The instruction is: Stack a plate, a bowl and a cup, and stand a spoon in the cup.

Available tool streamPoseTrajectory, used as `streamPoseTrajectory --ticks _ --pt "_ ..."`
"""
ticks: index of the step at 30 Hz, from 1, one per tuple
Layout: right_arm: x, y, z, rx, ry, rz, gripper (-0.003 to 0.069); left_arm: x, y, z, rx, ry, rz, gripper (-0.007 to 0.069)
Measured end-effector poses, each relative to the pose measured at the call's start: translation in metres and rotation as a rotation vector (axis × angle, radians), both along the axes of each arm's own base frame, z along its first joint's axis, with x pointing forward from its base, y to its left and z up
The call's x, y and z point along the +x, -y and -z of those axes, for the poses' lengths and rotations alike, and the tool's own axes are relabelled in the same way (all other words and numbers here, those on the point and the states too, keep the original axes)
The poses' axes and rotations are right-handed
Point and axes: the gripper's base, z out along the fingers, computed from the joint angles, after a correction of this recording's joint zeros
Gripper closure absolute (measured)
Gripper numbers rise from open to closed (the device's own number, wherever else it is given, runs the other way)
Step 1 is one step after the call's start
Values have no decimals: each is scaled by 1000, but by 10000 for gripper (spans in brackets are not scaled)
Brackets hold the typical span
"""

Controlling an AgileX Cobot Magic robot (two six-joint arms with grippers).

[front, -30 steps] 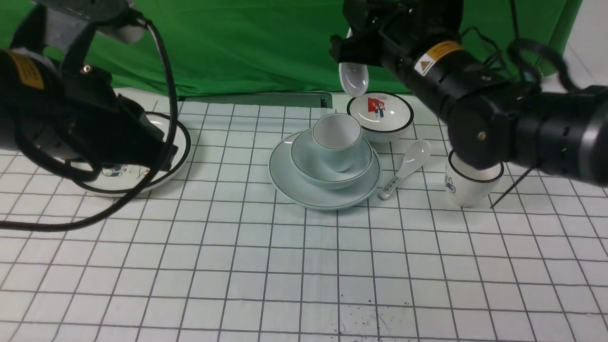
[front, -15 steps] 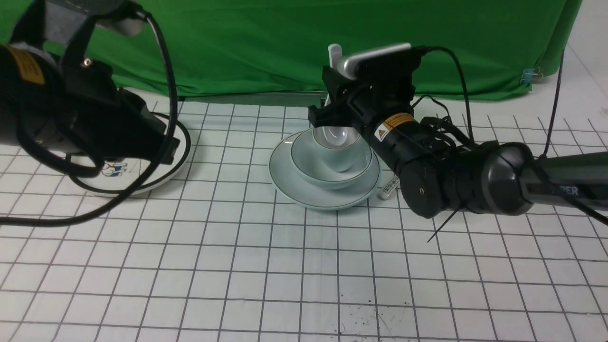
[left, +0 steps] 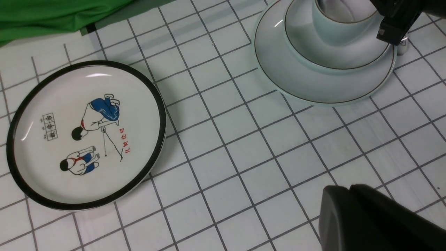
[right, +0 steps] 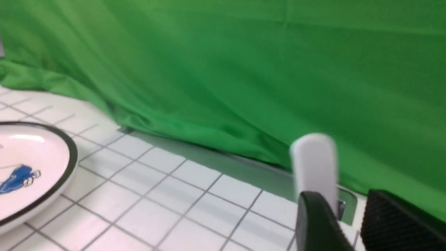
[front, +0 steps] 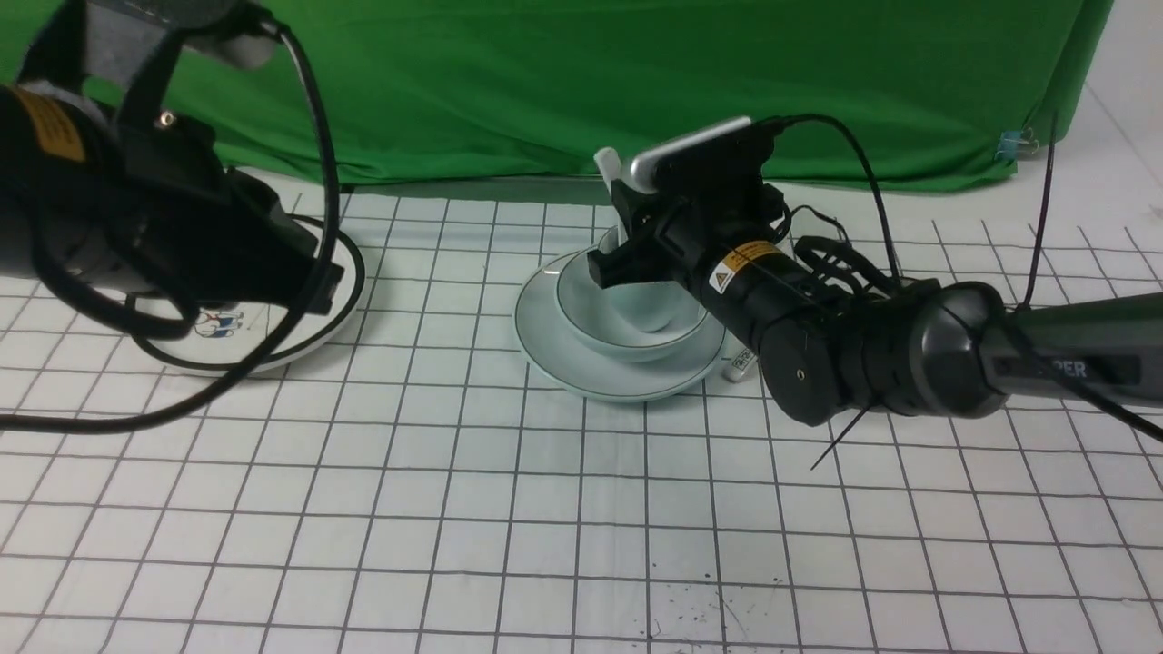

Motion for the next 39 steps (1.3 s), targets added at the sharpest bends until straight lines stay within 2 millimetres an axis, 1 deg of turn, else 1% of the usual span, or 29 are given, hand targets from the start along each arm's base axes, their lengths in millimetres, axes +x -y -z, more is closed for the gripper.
streamPoseTrajectory --ticks 2,4,5,7,9,10,11,12,13,15,17,19,20,22,24,27,28,29,30,31,32,33,36,39 --pt "0 0 1 8 -8 1 398 0 0 0 0 0 0 661" --pt "-1 0 -4 13 -17 1 391 0 0 0 0 0 0 661" --pt "-2 1 -8 12 -24 -1 391 0 0 0 0 0 0 661" --pt "-5 2 -23 14 -30 -5 394 0 0 0 6 2 0 661" --pt "-12 5 -47 15 -29 -11 416 0 -1 0 20 7 -1 660" --pt "-19 9 -70 9 -22 -19 452 0 -2 0 27 10 -4 660" --pt "-20 10 -73 9 -21 -20 457 0 -2 0 30 11 -4 660" --pt "-31 16 -100 -5 -12 -30 515 -1 -4 -1 27 14 -20 659" --pt "-40 21 -121 -13 4 -37 562 -3 -5 -3 24 22 -27 658" --pt "-55 28 -145 -32 1 -50 617 -9 -7 -7 16 38 -39 657" --pt "-74 39 -174 -44 5 -63 645 -22 -13 -9 7 63 -52 656" --pt "-94 50 -199 -49 19 -73 649 -39 -19 -7 -5 86 -66 656" --pt "-103 55 -206 -52 21 -77 649 -50 -23 -8 -14 109 -74 656" --pt "-126 68 -222 -42 45 -80 649 -73 -33 -2 -27 154 -97 656" --pt "-146 81 -228 -37 64 -81 649 -96 -43 4 -45 213 -121 656" --pt "-179 101 -227 -40 89 -82 649 -133 -57 17 -87 316 -144 656" --pt "-189 107 -223 -42 90 -82 649 -145 -61 21 -110 356 -152 656" --pt "-189 107 -220 -47 83 -82 649 -148 -62 22 -113 361 -154 656" --pt "-204 116 -215 -46 84 -83 649 -162 -67 28 -143 412 -161 656" --pt "-210 119 -212 -44 87 -82 649 -168 -69 32 -151 428 -164 656" --pt "-220 126 -211 -36 101 -81 649 -175 -71 36 -164 449 -165 656" --pt "-236 135 -204 -29 114 -80 649 -188 -76 44 -185 495 -165 656" --pt "-260 150 -198 -8 152 -77 649 -201 -80 55 -202 544 -165 656" --pt "-280 162 -192 12 188 -75 646 -210 -83 59 -217 585 -166 656"
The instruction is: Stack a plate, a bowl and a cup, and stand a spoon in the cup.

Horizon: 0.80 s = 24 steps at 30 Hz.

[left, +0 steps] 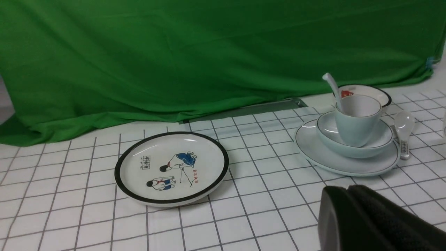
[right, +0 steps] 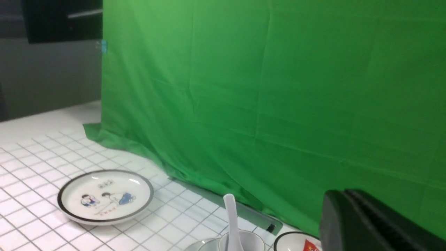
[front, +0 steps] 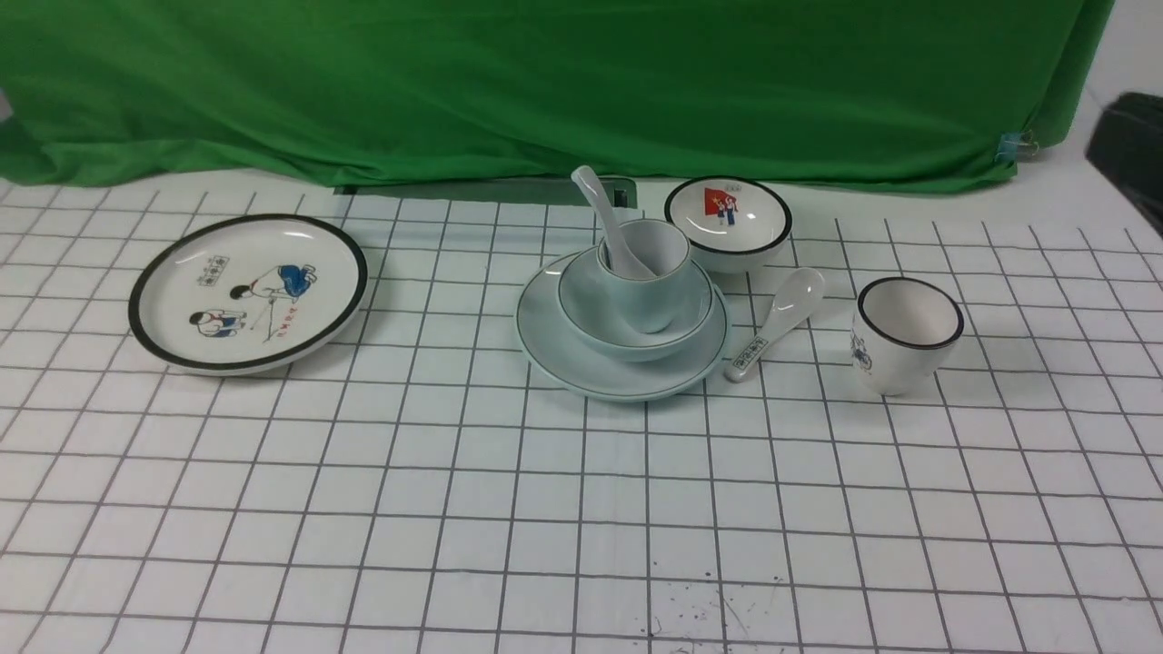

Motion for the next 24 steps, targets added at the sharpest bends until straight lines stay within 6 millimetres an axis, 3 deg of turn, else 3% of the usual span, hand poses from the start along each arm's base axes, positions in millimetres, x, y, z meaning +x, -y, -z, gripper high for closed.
streamPoseTrajectory --ticks 6,24 --pt "-18 11 -4 31 51 -1 641 -3 -1 0 -3 15 -2 656" --pt "-18 11 -4 32 53 -1 587 -3 -1 0 12 18 -1 656"
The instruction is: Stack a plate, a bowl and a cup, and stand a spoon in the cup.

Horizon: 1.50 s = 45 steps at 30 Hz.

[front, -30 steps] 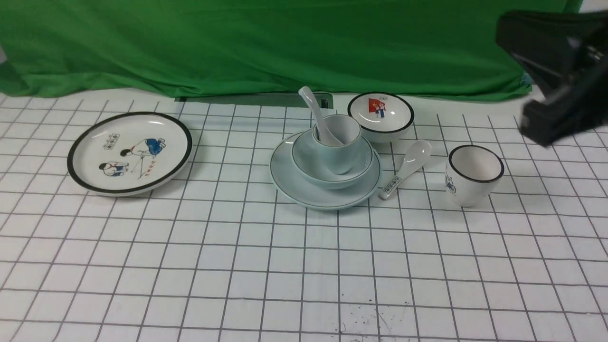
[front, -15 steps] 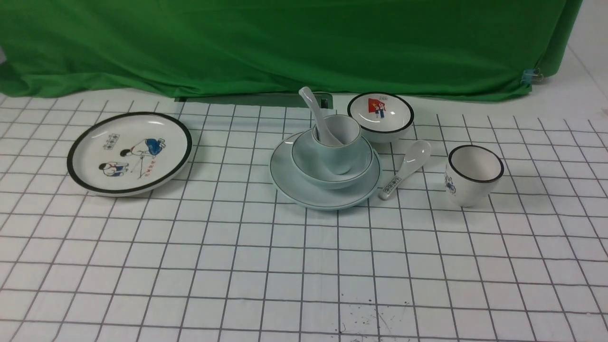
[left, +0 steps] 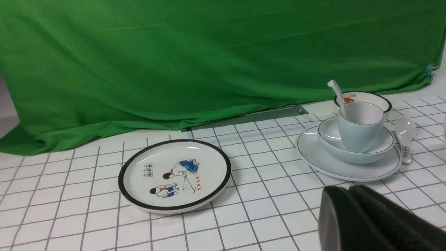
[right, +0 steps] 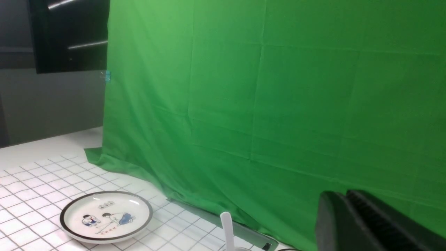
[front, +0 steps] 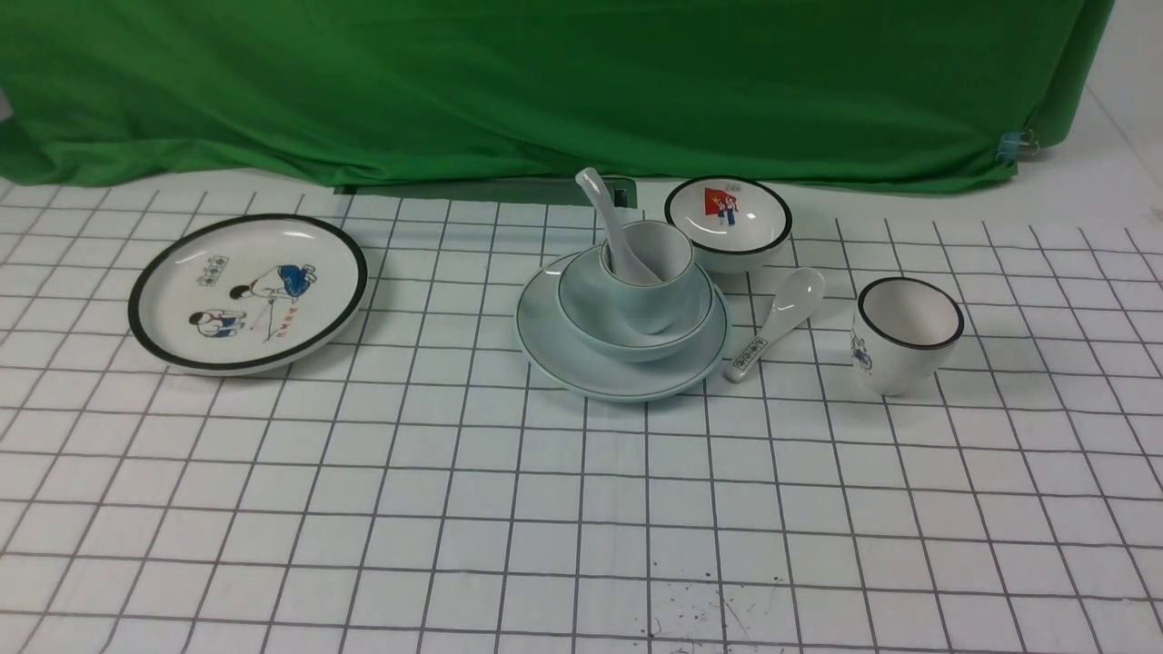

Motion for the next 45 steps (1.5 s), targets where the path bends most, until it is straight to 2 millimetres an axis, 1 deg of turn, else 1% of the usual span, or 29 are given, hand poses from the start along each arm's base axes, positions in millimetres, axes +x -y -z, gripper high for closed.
streamPoseTrajectory --ticks 4,7,8,9,10,11,15,16,17,18,20,22,24,28,33,45 --pt "-1 1 1 10 16 3 580 0 0 0 0 0 0 656" --pt "-7 5 12 20 31 6 615 0 0 0 0 0 0 656" --pt "-12 8 21 27 42 9 638 0 0 0 0 0 0 656" --pt "-14 11 27 31 49 17 644 0 0 0 0 0 0 656" --pt "-17 14 39 37 58 36 645 0 0 0 0 0 0 656" --pt "-18 15 41 37 60 40 645 0 0 0 0 0 0 656" --pt "-24 34 102 20 34 197 645 0 0 0 1 0 0 656" --pt "-25 37 114 18 20 233 645 0 0 0 1 0 0 656" --pt "-28 43 134 26 -10 287 645 0 0 0 1 0 0 656" --pt "-28 44 137 27 -14 306 645 0 0 0 1 0 0 656" --pt "-33 53 161 58 -58 417 645 0 0 0 5 1 0 656" --pt "-35 57 166 99 -94 465 645 0 0 0 6 1 0 656" --pt "-39 64 176 146 -191 576 647 0 0 0 9 2 0 656" --pt "-44 70 187 129 -288 671 648 0 0 0 11 2 0 656" --pt "-46 69 193 40 -321 670 648 0 0 0 13 3 0 656" --pt "-47 68 196 16 -359 641 644 0 0 0 17 4 1 656"
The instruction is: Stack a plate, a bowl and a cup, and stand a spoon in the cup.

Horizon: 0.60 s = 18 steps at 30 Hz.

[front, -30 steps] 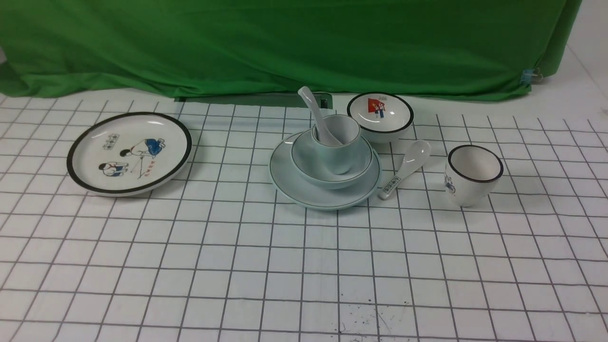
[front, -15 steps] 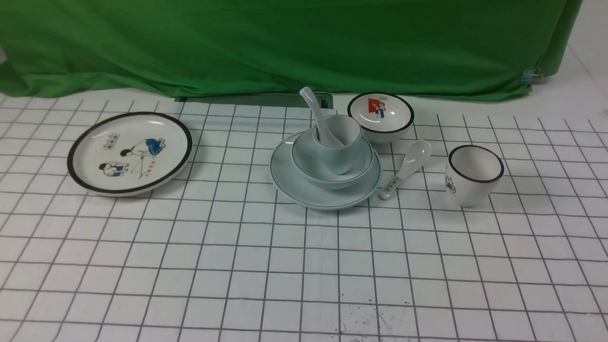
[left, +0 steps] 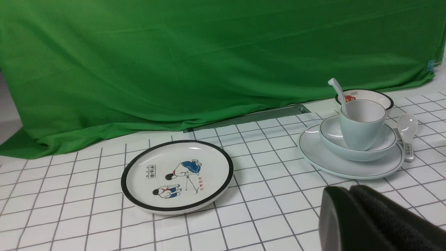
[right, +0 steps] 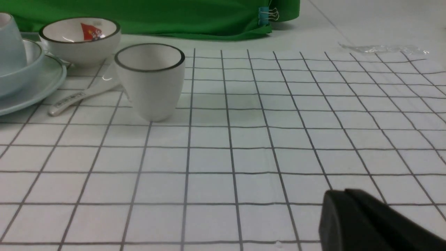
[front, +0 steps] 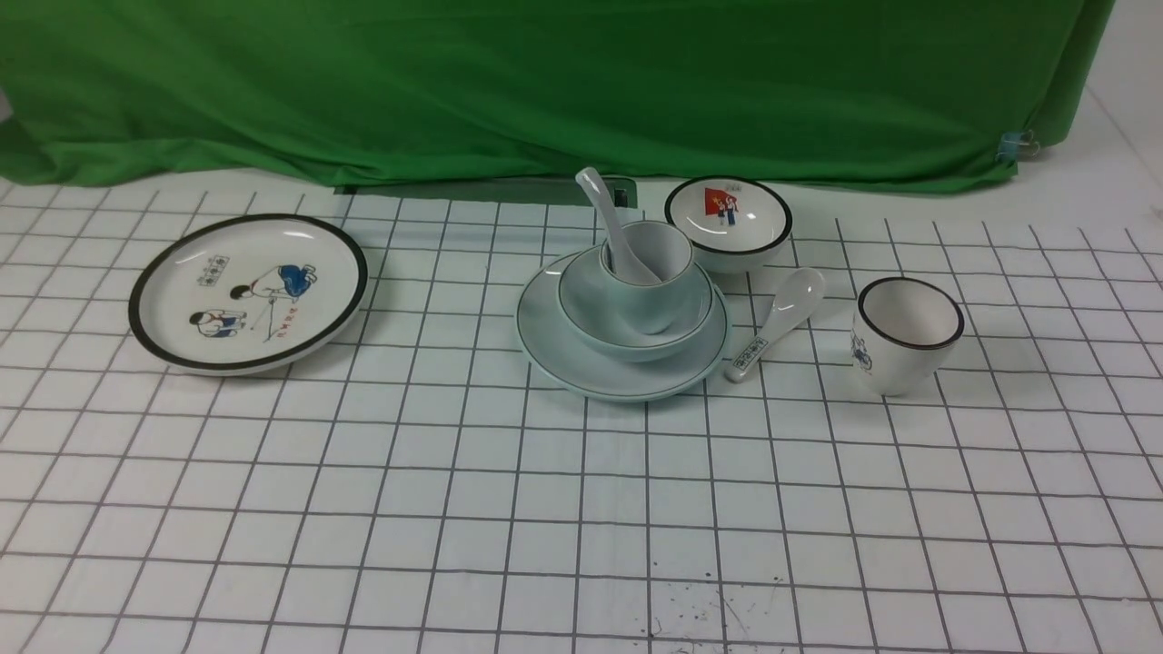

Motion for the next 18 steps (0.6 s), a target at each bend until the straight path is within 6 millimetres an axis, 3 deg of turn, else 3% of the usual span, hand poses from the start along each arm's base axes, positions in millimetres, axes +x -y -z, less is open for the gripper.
streamPoseTrajectory --ticks 18 --pt "0 0 0 -3 1 -1 592 0 0 0 2 0 0 656"
